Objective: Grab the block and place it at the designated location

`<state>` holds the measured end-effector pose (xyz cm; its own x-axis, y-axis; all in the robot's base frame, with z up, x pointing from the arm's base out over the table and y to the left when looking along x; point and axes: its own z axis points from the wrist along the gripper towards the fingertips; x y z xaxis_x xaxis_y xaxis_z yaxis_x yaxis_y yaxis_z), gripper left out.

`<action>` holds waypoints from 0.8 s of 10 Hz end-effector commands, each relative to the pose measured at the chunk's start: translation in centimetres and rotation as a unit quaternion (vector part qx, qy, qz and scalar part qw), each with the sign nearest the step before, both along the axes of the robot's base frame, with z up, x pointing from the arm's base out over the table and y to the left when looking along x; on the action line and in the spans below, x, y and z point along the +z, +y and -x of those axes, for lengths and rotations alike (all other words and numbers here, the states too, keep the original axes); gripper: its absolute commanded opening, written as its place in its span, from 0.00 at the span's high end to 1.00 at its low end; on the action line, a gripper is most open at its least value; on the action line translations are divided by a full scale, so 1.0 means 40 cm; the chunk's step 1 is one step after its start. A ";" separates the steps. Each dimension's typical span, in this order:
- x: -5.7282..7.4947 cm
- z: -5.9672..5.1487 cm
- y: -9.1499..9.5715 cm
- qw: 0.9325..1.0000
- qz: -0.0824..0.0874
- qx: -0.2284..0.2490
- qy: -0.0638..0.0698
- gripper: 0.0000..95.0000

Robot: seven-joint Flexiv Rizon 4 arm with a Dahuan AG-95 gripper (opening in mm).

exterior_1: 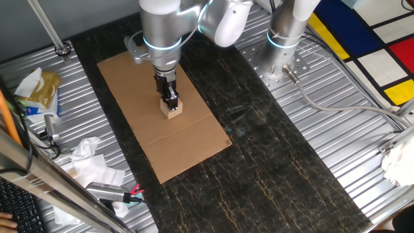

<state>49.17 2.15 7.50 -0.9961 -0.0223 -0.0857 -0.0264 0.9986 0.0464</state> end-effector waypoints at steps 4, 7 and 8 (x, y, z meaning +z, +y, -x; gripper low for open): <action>-0.002 0.000 -0.002 1.000 0.001 0.000 -0.001 1.00; -0.007 0.000 -0.002 1.000 0.002 0.002 -0.005 1.00; -0.010 0.000 -0.001 1.000 0.001 0.002 -0.005 1.00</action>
